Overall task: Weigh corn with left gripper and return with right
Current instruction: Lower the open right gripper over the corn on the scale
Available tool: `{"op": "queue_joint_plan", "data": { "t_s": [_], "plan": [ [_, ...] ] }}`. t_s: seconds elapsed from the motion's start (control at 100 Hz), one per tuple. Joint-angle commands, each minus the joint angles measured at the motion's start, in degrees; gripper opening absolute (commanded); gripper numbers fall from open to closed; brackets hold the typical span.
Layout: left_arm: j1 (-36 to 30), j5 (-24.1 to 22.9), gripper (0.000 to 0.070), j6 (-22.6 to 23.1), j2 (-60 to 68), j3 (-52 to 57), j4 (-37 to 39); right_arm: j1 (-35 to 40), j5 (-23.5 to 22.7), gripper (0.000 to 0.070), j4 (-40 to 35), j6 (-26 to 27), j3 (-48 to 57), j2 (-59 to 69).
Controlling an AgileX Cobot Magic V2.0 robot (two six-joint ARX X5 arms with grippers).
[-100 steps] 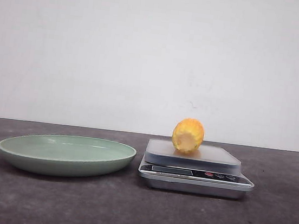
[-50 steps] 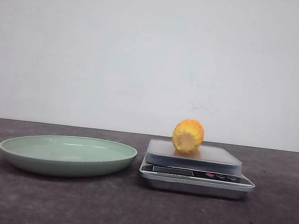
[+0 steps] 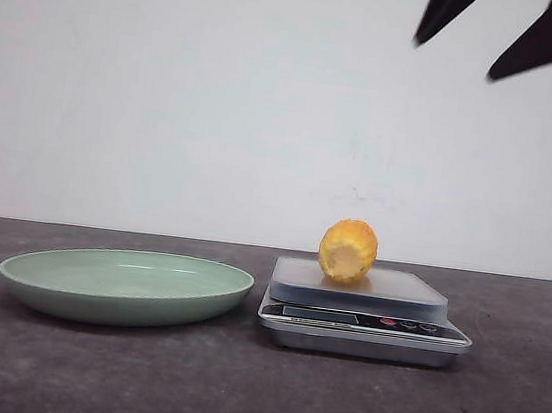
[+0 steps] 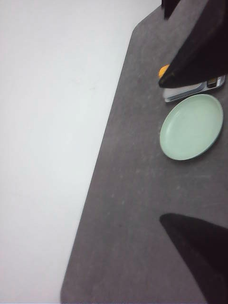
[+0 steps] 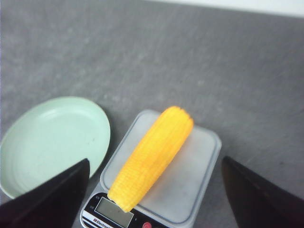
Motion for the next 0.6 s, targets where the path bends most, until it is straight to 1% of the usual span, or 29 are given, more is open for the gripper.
{"op": "queue_joint_plan", "data": {
  "t_s": [0.0,0.1,0.16,0.23,0.39,0.59],
  "plan": [
    [2.78,2.01,0.0504,2.6,-0.74,-0.04,-1.33,0.87,0.5,0.057,1.49,1.68,0.98,2.86],
    [7.72,3.28,0.0504,5.09,-2.14,-2.56,-1.33,2.12,0.74,0.057,4.44,2.01,0.98,7.5],
    [9.66,3.34,0.0504,6.34,-2.75,-3.98,-1.33,2.71,0.77,0.057,6.47,2.73,0.98,10.08],
    [11.02,3.39,0.0504,6.73,-3.17,-5.46,-1.33,3.37,0.74,0.057,8.63,3.96,0.98,13.03],
    [11.72,3.63,0.0504,6.27,-3.39,-8.07,-1.33,3.93,0.77,0.057,11.82,5.95,0.98,18.88],
    [11.72,3.91,0.0504,6.32,-3.39,-9.51,-1.36,3.82,2.27,0.057,14.21,6.38,1.01,24.57]
  ]
}}
